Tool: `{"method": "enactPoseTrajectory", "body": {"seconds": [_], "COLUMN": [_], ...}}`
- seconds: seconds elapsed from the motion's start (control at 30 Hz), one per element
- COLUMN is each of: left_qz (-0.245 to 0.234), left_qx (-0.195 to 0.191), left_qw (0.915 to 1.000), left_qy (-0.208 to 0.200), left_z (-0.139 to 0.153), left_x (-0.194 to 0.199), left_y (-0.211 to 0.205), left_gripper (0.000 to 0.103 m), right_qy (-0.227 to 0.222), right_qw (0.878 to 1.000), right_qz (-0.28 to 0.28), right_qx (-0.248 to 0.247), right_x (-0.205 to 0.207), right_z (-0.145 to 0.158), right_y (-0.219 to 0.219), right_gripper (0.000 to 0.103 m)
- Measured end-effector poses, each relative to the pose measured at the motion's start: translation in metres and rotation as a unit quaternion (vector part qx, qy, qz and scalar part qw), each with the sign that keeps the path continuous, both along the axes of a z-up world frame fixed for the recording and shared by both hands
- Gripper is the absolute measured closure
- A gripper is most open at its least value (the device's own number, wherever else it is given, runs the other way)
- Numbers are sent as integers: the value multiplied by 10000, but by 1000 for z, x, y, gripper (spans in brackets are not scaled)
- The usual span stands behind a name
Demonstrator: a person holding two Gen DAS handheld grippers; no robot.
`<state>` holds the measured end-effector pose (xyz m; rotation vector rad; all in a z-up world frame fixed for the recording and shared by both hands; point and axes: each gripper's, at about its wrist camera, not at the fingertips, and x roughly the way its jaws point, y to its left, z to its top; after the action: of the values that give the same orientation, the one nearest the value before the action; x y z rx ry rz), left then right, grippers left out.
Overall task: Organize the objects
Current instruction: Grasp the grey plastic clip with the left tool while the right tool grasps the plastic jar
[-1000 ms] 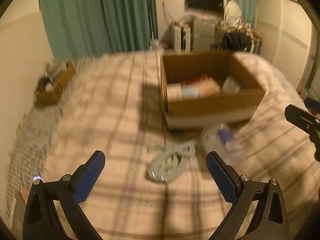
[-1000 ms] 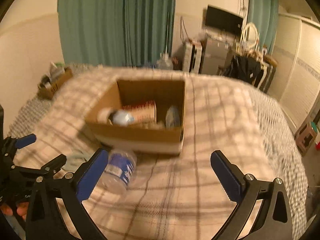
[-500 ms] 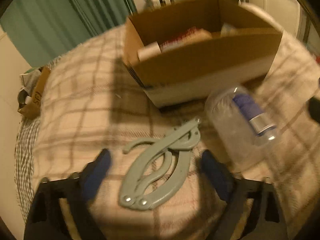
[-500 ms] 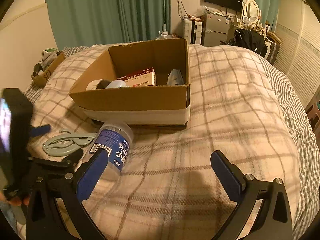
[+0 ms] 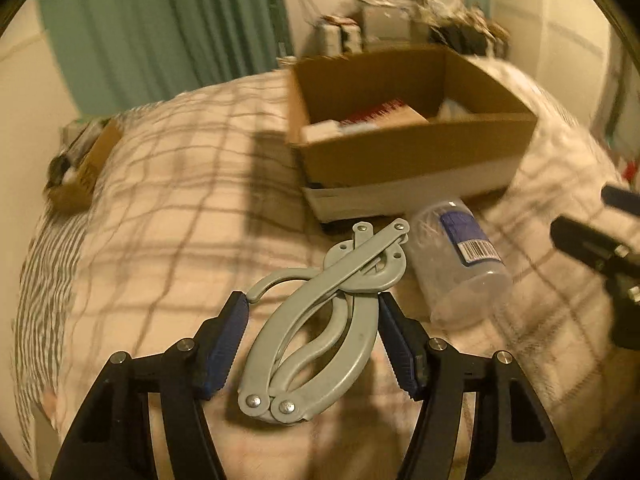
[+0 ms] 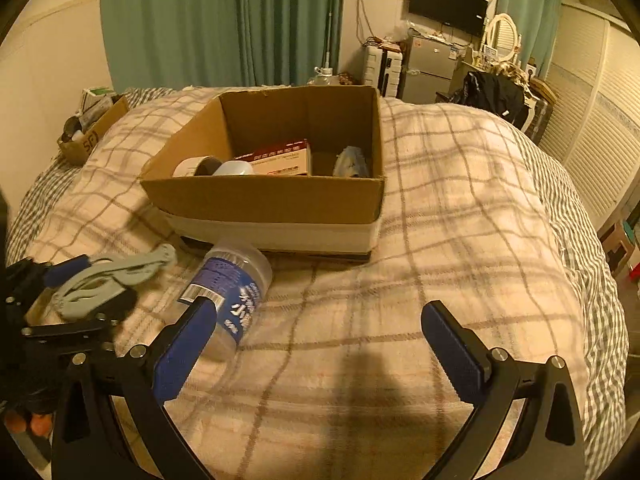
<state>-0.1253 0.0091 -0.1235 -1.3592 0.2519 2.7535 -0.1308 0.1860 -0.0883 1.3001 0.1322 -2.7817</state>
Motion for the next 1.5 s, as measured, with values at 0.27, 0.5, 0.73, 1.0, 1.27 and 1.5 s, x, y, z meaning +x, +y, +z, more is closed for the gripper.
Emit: {"method": "enactPoseTrajectory", "body": {"seconds": [0.27, 0.5, 0.73, 1.0, 1.27, 1.5], "left_qz": [790, 888, 894, 901, 1050, 1003], "left_qx": [456, 695, 790, 700, 699, 798], "left_qw": [9954, 9934, 9925, 9930, 9916, 9915], "left_qy": [291, 204, 260, 313, 272, 205], "left_z": [22, 16, 14, 17, 20, 26], "left_x": [3, 1, 4, 11, 24, 39], "left_y": [-44, -56, -59, -53, -56, -54], "left_gripper": [37, 37, 37, 37, 37, 37], "right_qy": [-307, -859, -1112, -1220, -996, -455], "right_qw": [9987, 9949, 9922, 9905, 9927, 9960], "right_qz": [374, 521, 490, 510, 593, 761], "right_qx": [131, 86, 284, 385, 318, 132], "right_x": [-18, -39, -49, -46, -29, 12], "right_z": [-11, -39, -61, -73, -63, -24], "right_y": [-42, -70, -83, -83, -79, -73], "right_gripper": [1, 1, 17, 31, 37, 41]}}
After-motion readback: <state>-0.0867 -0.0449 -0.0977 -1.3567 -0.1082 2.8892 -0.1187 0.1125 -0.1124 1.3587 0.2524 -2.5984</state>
